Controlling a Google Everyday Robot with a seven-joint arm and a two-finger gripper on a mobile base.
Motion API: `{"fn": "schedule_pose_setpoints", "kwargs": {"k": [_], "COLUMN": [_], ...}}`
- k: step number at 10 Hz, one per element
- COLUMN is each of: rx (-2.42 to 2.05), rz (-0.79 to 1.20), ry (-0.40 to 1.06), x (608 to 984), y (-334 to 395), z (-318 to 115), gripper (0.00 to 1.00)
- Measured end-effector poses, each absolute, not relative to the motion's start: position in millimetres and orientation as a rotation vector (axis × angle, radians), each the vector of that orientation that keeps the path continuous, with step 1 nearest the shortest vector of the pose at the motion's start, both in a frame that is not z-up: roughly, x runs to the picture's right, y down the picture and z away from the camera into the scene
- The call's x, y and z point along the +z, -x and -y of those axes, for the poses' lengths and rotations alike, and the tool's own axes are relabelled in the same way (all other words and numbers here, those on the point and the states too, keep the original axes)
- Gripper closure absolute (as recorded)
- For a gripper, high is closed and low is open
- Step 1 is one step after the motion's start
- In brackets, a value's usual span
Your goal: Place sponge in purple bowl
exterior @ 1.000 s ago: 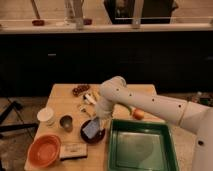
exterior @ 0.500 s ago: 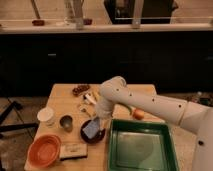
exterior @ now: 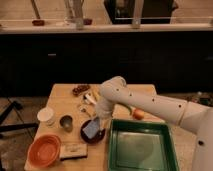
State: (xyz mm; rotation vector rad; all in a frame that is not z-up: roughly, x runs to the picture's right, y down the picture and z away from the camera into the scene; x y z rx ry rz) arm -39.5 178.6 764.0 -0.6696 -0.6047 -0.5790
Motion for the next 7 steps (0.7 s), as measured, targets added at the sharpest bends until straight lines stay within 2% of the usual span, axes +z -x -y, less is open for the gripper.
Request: {"fn": "schedule_pose_setpoints", "kwargs": {"k": [2, 3, 7], "rx": [-0.579, -0.579, -0.579], "rz": [0.605, 0.605, 0.605], "ry": [0.670, 0.670, 0.670], "x": [764.0, 764.0, 764.0], "y": [39.5, 39.5, 39.5], "z": [-178.6, -178.6, -178.6], "gripper": [0.28, 0.21, 0.20]}}
